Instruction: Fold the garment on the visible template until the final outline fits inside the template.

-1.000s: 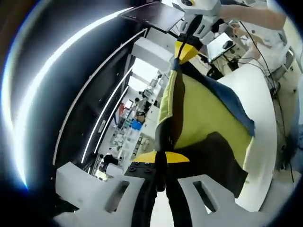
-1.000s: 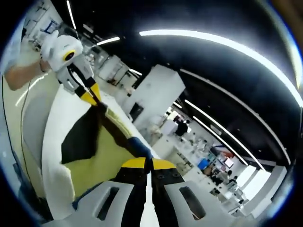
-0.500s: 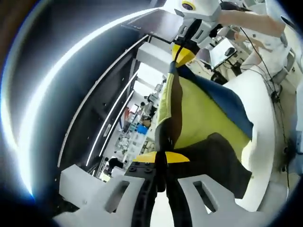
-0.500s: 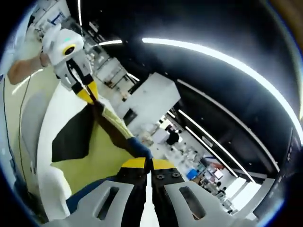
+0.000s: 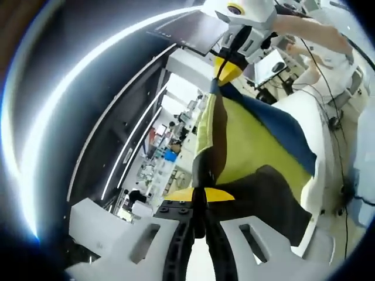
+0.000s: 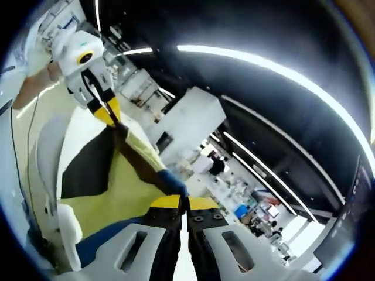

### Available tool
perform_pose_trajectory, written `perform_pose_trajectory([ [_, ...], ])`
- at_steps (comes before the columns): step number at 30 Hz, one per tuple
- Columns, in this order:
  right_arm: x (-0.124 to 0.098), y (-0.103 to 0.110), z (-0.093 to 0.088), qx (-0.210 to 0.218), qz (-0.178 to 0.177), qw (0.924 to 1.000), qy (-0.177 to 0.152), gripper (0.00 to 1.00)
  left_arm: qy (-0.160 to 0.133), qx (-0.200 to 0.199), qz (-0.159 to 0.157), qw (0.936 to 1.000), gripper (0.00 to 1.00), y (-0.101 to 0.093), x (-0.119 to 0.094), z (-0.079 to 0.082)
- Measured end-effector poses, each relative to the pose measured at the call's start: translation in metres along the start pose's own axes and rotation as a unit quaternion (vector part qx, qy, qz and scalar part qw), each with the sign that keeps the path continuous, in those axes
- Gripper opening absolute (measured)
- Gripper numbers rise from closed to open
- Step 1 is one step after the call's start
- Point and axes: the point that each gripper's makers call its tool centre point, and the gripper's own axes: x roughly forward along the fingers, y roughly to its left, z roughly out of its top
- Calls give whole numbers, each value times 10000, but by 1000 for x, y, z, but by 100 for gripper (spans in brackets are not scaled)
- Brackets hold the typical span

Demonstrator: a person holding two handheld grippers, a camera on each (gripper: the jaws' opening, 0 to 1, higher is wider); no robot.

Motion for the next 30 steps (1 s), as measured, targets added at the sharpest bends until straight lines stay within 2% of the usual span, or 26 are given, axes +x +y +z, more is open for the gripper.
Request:
perform_pose_trajectory([
  [6, -8, 7, 0, 61, 99, 9999, 79, 2, 19, -107, -104, 9999, 0, -4, -9, 4],
  [10, -13, 7, 2, 48, 138, 9998, 150, 2, -30, -469, -335, 9983, 0, -11, -14, 8],
  [19, -19, 3, 13, 96, 200, 9997, 111, 2, -54, -797, -382, 9961, 0, 0, -20, 11],
  [21, -16, 5, 11, 134, 264, 9994, 167, 2, 6, -867, -487, 9950, 0, -6, -16, 6],
  [27, 4, 35, -19, 277, 662, 9961, 508, 2, 385, -956, -835, 9912, 0, -32, 9, -20],
  [30, 12, 47, -28, 512, 855, 9937, 511, 2, 471, -1155, -1007, 9871, 0, -44, 20, -32],
])
